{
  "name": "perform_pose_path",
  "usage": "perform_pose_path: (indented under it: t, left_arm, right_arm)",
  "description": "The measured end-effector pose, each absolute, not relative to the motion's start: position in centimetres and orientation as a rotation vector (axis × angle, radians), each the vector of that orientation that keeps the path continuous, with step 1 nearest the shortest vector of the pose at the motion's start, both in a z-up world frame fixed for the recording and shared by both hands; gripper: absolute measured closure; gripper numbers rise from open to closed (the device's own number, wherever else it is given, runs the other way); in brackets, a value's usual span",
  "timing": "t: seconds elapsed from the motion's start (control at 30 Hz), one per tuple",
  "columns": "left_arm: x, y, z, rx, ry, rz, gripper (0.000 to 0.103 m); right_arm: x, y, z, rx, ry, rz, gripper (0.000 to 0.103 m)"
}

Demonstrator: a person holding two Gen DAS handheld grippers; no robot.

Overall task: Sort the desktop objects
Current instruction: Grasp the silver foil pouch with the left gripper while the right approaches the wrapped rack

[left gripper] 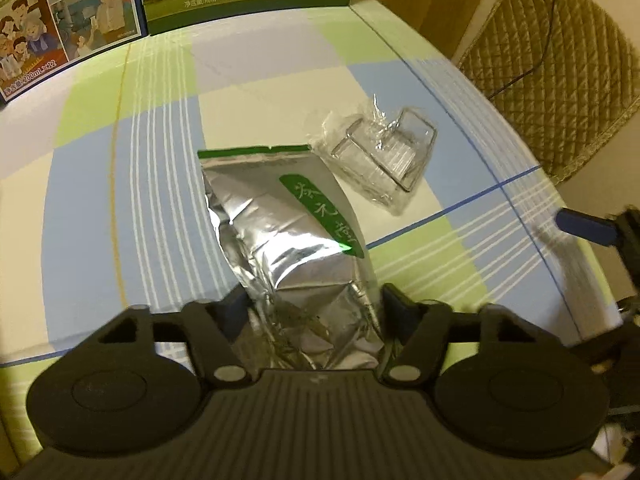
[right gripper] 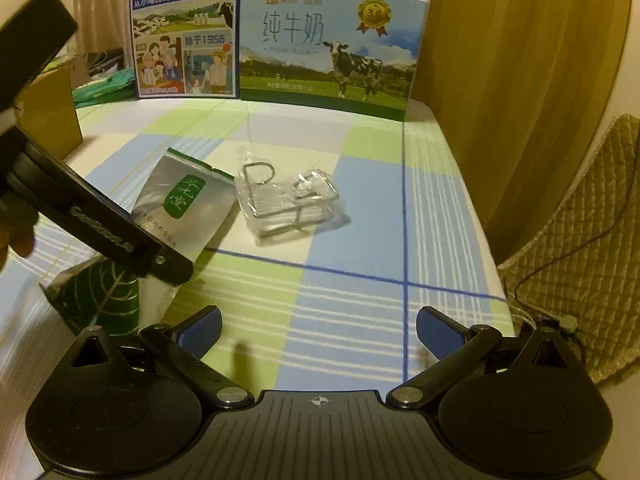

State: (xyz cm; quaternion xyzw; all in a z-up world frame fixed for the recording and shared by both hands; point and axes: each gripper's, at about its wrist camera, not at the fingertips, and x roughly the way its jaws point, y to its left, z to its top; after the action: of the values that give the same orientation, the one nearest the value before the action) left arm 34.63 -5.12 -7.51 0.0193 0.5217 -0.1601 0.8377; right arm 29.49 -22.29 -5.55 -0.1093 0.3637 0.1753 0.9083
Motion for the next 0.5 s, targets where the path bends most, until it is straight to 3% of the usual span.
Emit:
perform_pose_path:
  t: [0.1,0.3,0.5]
  left_arm:
    - [34.5,-4.0,-6.7,0.074,1.074,-0.304,0.053]
    - [34.7,-1.2,-6.7,0.045,1.079,-0.288,0.053]
    - [34.7,-0.3,-7.0,0.020,1.086,-0.278,0.041]
  right_arm:
    - [30.9,-21.9,-5.6,-0.228,0.740,0.404,0.002]
    - [35.3,-20.2,-5.0,-0.247,0.724,0.481,0.002]
    - [40.0,-18.2,-5.2,-0.284,0.769,0.545,0.002]
